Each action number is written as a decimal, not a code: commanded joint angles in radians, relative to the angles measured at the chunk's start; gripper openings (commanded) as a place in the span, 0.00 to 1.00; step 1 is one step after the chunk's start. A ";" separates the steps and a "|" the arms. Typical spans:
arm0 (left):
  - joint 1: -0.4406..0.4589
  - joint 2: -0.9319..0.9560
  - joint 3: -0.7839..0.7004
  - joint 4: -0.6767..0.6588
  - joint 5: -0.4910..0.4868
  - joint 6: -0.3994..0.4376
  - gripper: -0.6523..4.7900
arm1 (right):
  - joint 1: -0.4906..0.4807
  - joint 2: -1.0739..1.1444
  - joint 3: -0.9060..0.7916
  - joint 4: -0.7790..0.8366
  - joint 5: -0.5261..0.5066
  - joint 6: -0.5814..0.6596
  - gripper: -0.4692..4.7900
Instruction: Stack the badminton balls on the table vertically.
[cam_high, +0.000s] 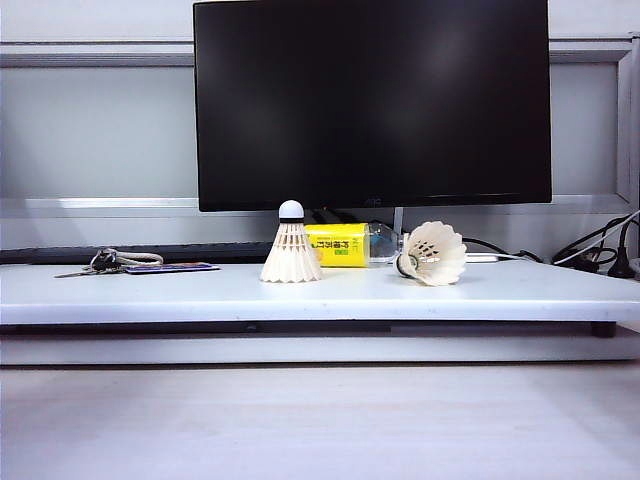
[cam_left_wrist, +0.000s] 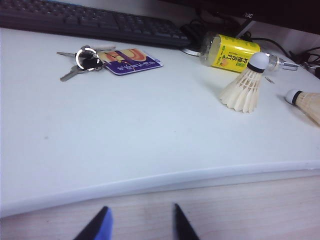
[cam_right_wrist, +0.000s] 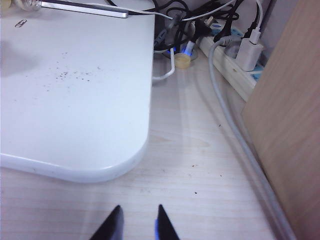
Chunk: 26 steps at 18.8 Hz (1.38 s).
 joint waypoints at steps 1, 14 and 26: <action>0.000 -0.003 0.000 0.010 -0.027 0.063 0.42 | -0.001 0.000 -0.004 0.006 -0.001 0.003 0.27; 0.000 -0.003 0.000 0.025 -0.021 -0.039 0.42 | 0.000 0.000 -0.004 0.027 -0.123 0.204 0.27; -0.002 -0.003 0.030 0.128 0.073 -0.262 0.47 | 0.000 0.031 0.122 0.143 -0.530 0.684 0.34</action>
